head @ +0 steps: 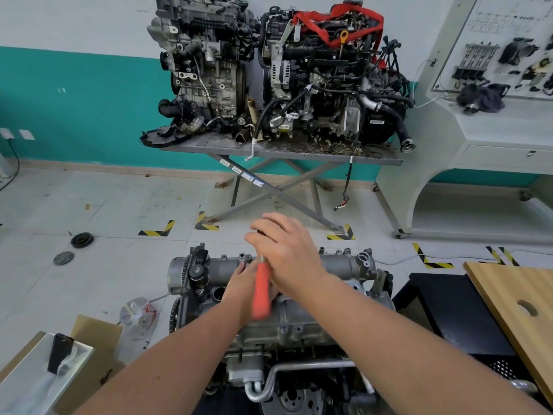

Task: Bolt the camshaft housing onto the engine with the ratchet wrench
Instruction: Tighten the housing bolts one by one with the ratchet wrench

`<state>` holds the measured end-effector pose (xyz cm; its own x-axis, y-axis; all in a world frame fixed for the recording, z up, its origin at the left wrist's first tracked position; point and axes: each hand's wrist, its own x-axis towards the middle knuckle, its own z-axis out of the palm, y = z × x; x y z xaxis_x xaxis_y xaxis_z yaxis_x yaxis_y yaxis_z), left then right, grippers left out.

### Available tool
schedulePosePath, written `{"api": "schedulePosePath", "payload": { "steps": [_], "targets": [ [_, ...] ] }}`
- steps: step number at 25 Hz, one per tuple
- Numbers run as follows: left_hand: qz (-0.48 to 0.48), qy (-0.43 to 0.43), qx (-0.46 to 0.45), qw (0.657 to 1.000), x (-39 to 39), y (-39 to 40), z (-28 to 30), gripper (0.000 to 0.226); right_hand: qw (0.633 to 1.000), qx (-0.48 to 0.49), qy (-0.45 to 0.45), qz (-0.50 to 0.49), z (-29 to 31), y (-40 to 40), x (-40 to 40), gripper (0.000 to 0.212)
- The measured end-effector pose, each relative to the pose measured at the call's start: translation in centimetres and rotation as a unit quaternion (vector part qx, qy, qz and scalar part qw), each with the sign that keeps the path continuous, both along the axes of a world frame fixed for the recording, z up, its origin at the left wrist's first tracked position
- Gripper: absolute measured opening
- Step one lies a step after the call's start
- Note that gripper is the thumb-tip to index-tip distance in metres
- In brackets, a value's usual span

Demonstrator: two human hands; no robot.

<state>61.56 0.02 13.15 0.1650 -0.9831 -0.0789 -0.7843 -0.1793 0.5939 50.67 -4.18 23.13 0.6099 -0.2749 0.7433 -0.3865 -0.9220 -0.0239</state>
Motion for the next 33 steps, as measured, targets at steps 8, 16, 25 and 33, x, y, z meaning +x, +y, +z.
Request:
{"api": "schedulePosePath", "payload": {
  "steps": [8, 16, 25, 33],
  "targets": [
    [-0.074, -0.106, -0.006, 0.992, 0.6, -0.3, -0.5, 0.041, 0.885, 0.302, 0.309, -0.175, 6.9, -1.7, 1.8, 0.041],
    [-0.066, -0.112, 0.014, 0.991, 0.5, -0.6, -0.4, 0.039, 0.384, 0.807, -0.439, 0.091, 2.6, -1.5, -0.1, 0.014],
    [-0.081, -0.155, -0.012, 0.984, 0.6, -0.3, -0.7, 0.033, 0.99, 0.09, -0.111, -0.014, -1.1, -1.0, -0.8, 0.03],
    [-0.078, -0.162, -0.004, 0.984, 0.5, -0.6, -0.5, 0.04, 0.96, -0.001, 0.258, -0.114, 3.3, -1.2, -0.6, 0.053]
  ]
}}
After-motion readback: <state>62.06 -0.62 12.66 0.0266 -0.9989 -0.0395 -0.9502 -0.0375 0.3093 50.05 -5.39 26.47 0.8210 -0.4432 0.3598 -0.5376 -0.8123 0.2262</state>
